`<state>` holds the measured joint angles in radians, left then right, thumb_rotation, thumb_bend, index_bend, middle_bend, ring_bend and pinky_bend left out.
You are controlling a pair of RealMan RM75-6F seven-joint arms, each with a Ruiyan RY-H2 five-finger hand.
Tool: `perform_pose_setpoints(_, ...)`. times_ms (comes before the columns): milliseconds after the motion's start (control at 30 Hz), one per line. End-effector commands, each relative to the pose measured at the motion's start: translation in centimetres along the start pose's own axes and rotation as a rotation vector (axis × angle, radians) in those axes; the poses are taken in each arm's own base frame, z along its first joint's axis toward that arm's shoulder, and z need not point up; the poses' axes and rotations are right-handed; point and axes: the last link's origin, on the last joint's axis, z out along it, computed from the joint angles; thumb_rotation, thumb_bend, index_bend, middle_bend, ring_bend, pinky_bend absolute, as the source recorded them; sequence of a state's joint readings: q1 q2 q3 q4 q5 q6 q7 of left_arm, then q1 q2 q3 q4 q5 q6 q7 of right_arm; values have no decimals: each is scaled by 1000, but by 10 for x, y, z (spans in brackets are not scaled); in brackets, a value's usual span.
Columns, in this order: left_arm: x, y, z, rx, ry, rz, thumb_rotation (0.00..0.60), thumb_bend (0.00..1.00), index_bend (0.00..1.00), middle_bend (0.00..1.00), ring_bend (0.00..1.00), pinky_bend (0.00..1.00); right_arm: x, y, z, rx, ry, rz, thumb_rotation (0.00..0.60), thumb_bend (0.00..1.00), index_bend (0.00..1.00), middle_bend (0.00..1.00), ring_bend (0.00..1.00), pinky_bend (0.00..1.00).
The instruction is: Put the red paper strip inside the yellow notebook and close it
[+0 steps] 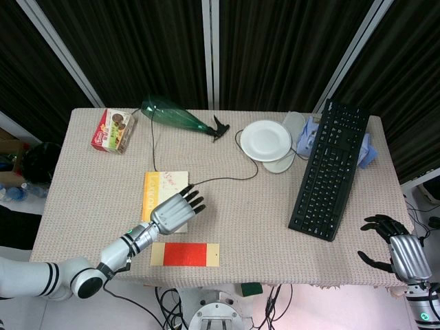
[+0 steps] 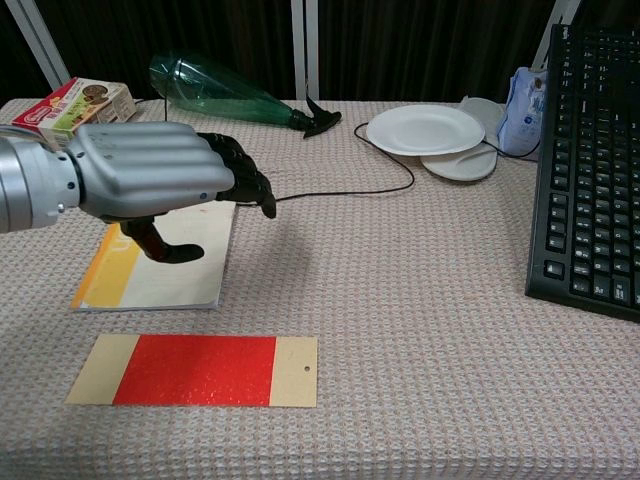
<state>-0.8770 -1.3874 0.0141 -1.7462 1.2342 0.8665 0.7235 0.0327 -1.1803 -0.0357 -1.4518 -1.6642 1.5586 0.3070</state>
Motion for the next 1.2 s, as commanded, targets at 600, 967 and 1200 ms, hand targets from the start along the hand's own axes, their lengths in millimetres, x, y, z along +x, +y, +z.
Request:
perform_pose_setpoints(600, -13, -3, 19, 30, -224, 76, 600, 336, 258, 4, 8, 80, -3, -2, 4, -12, -6, -2, 600, 125, 413, 259, 192, 269)
perform_pose_setpoints(967, -16, -5, 17, 55, -235, 118, 600, 336, 301, 4, 8, 81, -4, 2, 2, -27, -10, 1, 600, 124, 413, 259, 192, 270)
perform_pose_setpoints(1200, -22, -7, 14, 82, -258, 102, 600, 336, 349, 4, 8, 81, -2, 3, 1, -28, 2, 5, 600, 125, 413, 259, 192, 270)
